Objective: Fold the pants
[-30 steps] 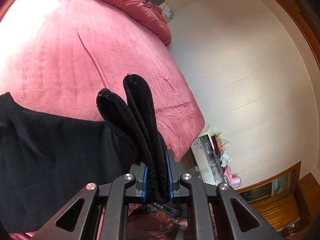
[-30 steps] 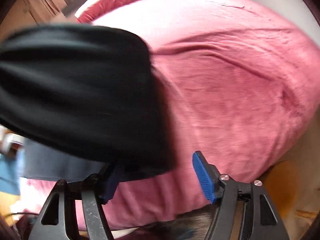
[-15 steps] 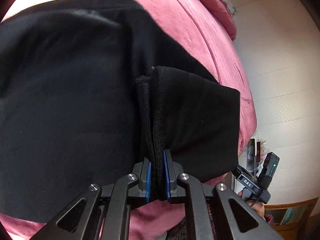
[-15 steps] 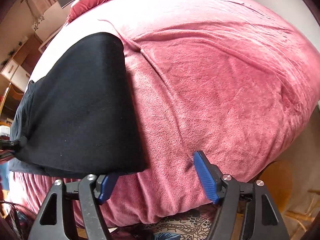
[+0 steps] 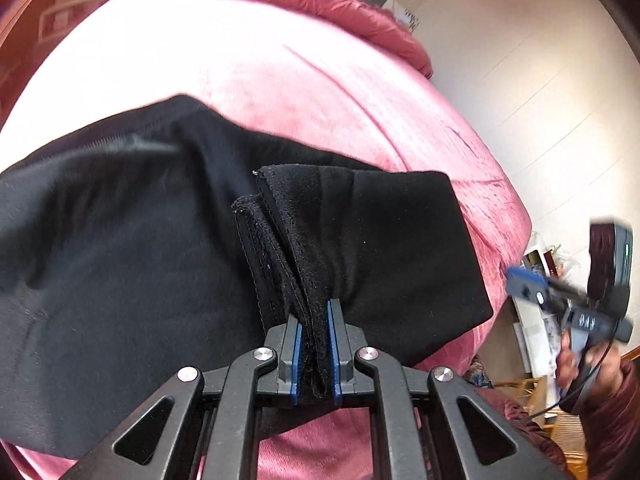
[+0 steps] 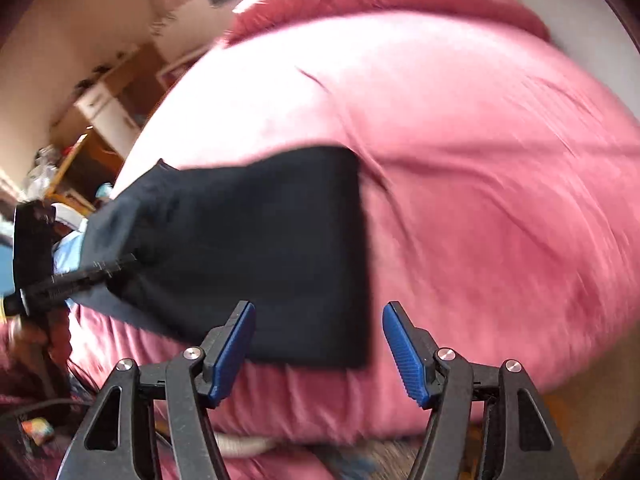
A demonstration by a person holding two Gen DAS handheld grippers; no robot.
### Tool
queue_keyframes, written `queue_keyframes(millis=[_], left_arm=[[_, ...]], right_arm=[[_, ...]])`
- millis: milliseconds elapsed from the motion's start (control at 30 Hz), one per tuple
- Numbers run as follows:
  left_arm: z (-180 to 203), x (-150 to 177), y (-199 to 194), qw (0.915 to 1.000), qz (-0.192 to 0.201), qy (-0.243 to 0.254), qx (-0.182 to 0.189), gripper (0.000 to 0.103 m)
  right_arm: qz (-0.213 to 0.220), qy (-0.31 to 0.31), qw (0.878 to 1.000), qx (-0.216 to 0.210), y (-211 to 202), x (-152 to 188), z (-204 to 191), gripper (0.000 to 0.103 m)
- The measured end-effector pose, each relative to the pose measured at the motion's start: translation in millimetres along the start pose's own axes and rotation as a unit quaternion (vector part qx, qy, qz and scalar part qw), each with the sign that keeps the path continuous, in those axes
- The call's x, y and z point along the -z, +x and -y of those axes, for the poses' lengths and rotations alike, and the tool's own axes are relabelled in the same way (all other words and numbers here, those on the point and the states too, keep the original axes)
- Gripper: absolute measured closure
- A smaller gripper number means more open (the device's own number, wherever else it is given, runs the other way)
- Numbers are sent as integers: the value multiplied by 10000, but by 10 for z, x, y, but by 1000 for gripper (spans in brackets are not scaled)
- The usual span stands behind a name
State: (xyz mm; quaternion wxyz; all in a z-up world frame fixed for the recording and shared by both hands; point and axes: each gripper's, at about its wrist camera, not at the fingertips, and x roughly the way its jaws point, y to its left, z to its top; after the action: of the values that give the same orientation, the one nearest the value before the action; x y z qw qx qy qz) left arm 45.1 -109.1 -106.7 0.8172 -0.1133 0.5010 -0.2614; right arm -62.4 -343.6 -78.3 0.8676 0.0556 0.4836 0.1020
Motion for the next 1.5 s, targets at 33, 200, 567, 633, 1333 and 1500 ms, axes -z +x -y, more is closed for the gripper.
queue_keyframes(millis=[33,200,567,633,1333,1500], left_arm=[[31,3,-18,9999,87,79,-74,92],[123,29,99,9991,-179,220,-314,92],[1,153,272,9984,-334,-300,-348,84],[31,142,216,9977,-282,-253,-553,80],[243,284,5,9916,18,324,-1250,76],[223,308,20,9918,44,324,-1239,76]], right_arm=[[31,-77,10000,25,121,-38,-53,36],[-58,-78,9991,419,614,-453,-184,36],[-163,-359,9953,881,1019,-490,-248,33],[-69,-370,9956,862,948,-461,-264,33],[-184,-1325,9897,-505,707,-375,-1097,46],[-374,-1518,9867,-452,921,-494,-1219,46]])
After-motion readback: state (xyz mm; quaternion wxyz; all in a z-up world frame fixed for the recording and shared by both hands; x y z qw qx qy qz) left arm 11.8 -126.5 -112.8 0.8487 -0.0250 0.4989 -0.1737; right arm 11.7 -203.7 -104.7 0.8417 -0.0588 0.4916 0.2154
